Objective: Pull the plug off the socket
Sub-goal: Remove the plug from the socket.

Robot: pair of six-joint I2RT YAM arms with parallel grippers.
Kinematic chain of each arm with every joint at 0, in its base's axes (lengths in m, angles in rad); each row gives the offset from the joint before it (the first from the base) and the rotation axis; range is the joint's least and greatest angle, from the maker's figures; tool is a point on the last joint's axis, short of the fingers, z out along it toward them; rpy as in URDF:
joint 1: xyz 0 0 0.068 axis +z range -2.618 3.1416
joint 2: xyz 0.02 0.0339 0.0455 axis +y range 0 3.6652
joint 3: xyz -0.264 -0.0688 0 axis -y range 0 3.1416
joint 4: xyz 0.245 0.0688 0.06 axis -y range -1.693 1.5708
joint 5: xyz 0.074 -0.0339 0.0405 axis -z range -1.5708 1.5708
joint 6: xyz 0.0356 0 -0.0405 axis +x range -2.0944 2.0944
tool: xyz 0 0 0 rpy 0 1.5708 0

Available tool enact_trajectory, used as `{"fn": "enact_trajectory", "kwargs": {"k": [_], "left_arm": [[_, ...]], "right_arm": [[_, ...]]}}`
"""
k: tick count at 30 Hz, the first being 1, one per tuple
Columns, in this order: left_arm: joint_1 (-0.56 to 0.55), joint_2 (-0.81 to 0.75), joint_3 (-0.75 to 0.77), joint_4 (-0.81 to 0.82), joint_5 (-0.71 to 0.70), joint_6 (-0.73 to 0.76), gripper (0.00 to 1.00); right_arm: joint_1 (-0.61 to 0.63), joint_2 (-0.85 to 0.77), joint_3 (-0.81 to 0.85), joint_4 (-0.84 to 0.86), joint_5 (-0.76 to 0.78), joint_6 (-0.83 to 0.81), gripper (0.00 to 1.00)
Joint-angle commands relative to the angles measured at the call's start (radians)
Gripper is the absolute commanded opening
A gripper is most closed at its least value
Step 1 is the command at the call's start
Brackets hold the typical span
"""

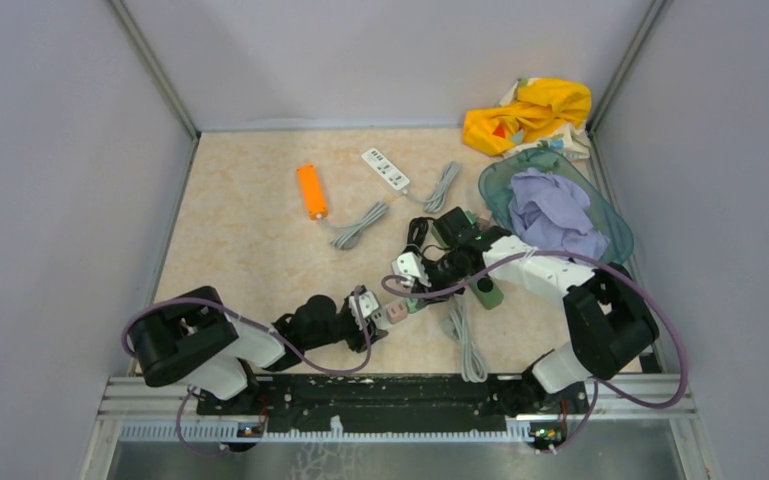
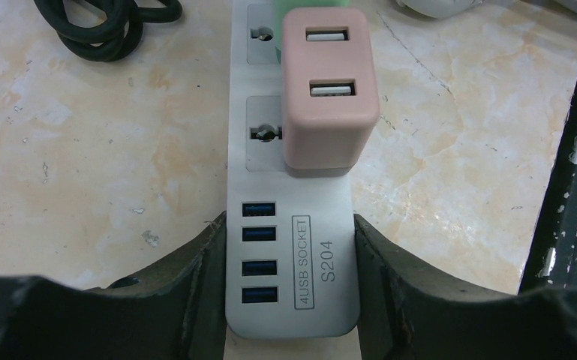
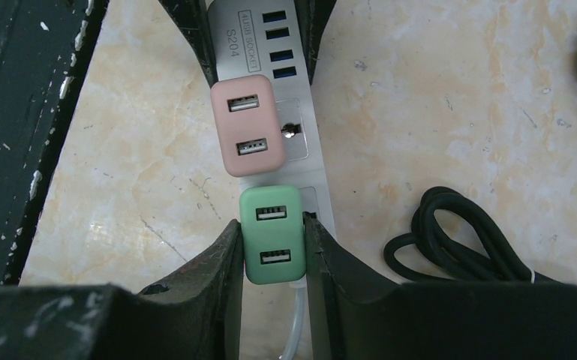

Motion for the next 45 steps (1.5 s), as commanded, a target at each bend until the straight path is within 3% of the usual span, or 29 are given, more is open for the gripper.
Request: {"fn": "enact_trajectory", "kwargs": {"k": [1, 6, 8, 10, 14, 18, 22, 29, 31, 35, 37, 39, 42, 45], "left_arm": [[0.001, 0.016, 0.005, -0.005, 0.05, -0.056, 0.0], [0.009, 0.01, 0.002, -0.001, 0.058, -0.058, 0.0], [0.01, 0.01, 0.001, 0.0, 0.061, -0.059, 0.0], [0.01, 0.015, 0.005, 0.0, 0.062, -0.062, 0.0], [0.011, 0.033, 0.016, -0.011, 0.067, -0.062, 0.0], [0.012, 0.041, 0.014, -0.014, 0.066, -0.067, 0.0], [0.019, 0.038, 0.008, -0.019, 0.072, -0.06, 0.0], [0.049, 0.028, 0.018, -0.049, 0.097, -0.059, 0.0], [0.051, 0.024, 0.025, -0.063, 0.098, -0.058, 0.0], [0.052, 0.036, 0.046, -0.098, 0.103, -0.049, 0.0], [0.052, 0.042, 0.055, -0.122, 0.101, -0.042, 0.0], [0.052, 0.044, 0.057, -0.131, 0.099, -0.04, 0.0], [0.058, 0.042, 0.053, -0.138, 0.101, -0.038, 0.0], [0.075, 0.035, 0.05, -0.147, 0.113, -0.037, 0.0]], "right_arm": [[-0.045, -0.035, 0.001, 0.079, -0.037, -0.062, 0.0], [-0.044, -0.01, 0.021, -0.141, -0.169, -0.282, 0.0], [-0.023, 0.0, 0.028, -0.156, -0.228, -0.299, 0.0], [0.022, -0.006, 0.02, -0.101, -0.234, -0.239, 0.0], [0.068, -0.027, 0.022, 0.089, -0.205, 0.042, 0.0], [0.015, -0.031, 0.042, 0.112, -0.174, 0.093, 0.0], [-0.086, -0.05, 0.029, 0.046, -0.202, 0.005, 0.0], [-0.061, -0.043, 0.026, -0.147, -0.285, -0.236, 0.0], [-0.031, -0.045, 0.025, -0.102, -0.285, -0.184, 0.0], [0.018, -0.061, -0.01, 0.136, -0.228, 0.103, 0.0], [0.008, -0.066, -0.017, 0.258, -0.12, 0.233, 0.0], [-0.046, -0.066, -0.013, 0.286, -0.133, 0.263, 0.0], [-0.129, -0.077, -0.008, 0.173, -0.223, 0.142, 0.0], [-0.158, -0.094, -0.011, -0.049, -0.255, -0.189, 0.0]]}}
